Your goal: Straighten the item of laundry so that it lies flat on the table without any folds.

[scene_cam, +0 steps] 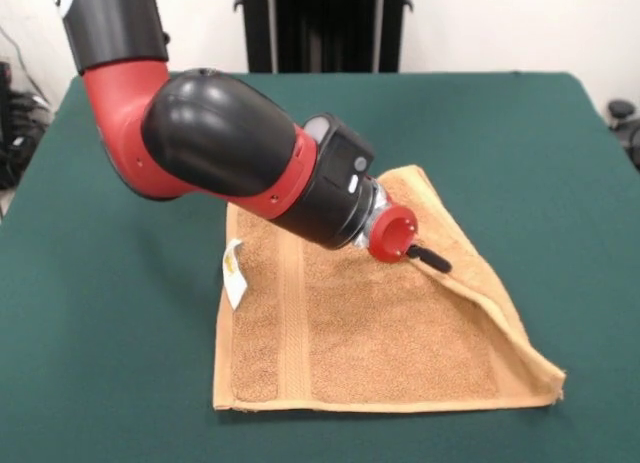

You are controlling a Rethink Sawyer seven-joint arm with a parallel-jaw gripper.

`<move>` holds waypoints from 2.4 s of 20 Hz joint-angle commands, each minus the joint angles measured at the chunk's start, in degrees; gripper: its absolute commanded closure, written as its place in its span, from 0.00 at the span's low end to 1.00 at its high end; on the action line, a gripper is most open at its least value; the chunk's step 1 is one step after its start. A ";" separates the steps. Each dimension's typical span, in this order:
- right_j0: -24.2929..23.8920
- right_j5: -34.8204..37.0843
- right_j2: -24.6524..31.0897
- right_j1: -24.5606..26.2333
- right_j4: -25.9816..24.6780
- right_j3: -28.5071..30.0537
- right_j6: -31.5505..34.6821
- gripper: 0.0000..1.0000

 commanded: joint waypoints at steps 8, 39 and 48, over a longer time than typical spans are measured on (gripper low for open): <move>2.80 -13.23 7.69 5.63 1.29 9.83 1.72 0.00; -2.77 -8.91 9.50 -4.49 2.28 22.54 5.95 0.00; 4.63 -3.28 -1.82 -13.50 -3.41 9.79 5.60 0.00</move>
